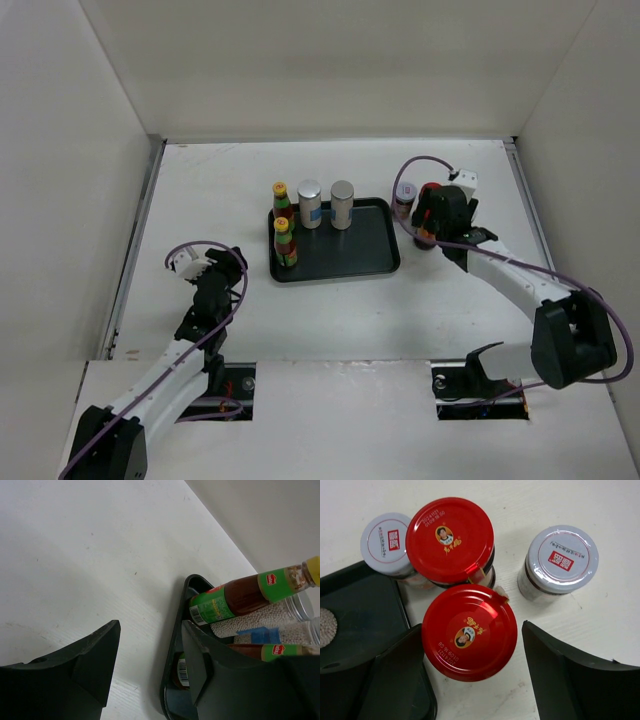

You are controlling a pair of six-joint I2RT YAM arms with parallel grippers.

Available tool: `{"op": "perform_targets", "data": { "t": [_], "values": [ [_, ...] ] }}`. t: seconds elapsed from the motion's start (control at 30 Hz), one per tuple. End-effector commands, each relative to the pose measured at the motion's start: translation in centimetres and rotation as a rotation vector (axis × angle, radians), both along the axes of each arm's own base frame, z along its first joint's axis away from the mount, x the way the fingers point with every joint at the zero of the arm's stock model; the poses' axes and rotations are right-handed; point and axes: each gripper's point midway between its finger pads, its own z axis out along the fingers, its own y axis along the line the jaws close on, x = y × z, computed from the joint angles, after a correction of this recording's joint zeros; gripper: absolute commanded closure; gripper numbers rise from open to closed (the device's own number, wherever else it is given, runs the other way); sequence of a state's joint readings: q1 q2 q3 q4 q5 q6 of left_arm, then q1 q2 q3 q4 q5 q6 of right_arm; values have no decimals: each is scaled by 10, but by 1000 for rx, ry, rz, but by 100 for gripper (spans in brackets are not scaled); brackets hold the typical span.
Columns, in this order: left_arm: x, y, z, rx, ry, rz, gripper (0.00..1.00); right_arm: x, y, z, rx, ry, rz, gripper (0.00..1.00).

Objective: Organize the condiment bottles

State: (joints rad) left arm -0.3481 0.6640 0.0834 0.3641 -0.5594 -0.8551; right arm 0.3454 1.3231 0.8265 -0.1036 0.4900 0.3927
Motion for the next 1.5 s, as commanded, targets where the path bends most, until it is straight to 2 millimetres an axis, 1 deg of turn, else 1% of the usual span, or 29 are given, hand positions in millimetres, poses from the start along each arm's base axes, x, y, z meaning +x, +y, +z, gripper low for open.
{"op": "perform_targets", "data": {
  "t": [0.0, 0.07, 0.2, 0.3, 0.37, 0.43, 0.53, 0.6, 0.67, 0.73, 0.83, 0.97, 1.07, 1.13, 1.23, 1.37, 1.47],
  "values": [
    [3, -4, 13, -13, -54, -17, 50, 22, 4, 27, 54, -90, -6, 19],
    [3, -4, 16, -16, -64, -14, 50, 22, 4, 26, 54, -94, -4, 22],
    [3, -4, 14, -15, -58, -19, 50, 20, 2, 26, 43, -110, -4, 36],
    [4, -4, 13, -13, -54, -16, 49, 12, -4, 42, 52, -167, -23, 39],
    [4, -5, 12, -12, -49, -22, 49, 4, 0, 57, 58, -201, -13, 40],
    [4, -6, 13, -13, -50, -23, 49, -4, 6, 74, 62, -233, 4, 41],
    [5, -5, 13, -13, -54, -17, 50, -14, 19, 106, 66, -270, 38, 42],
    [4, -6, 13, -13, -52, -23, 50, -15, 38, 124, 86, -292, 95, 42],
    [4, -5, 16, -17, -69, -17, 50, -13, 64, 134, 113, -304, 162, 42],
    [3, -4, 18, -19, -77, -13, 50, -5, 87, 140, 144, -317, 211, 41],
    [3, -4, 16, -17, -68, -19, 50, 12, 117, 147, 179, -341, 275, 41],
    [4, -5, 15, -13, -63, -18, 50, 38, 144, 151, 187, -365, 304, 41],
    [3, -5, 16, -9, -63, -25, 50, 59, 161, 142, 177, -355, 326, 41],
    [3, -3, 18, -11, -74, -14, 50, 71, 166, 135, 173, -350, 325, 41],
    [2, -4, 18, -12, -75, -20, 50, 83, 168, 131, 160, -354, 331, 41],
    [3, -3, 17, -9, -71, -11, 50, 97, 163, 126, 148, -354, 311, 41],
    [4, -5, 15, -5, -59, -19, 50, 106, 163, 115, 121, -338, 308, 40]
  ]
}}
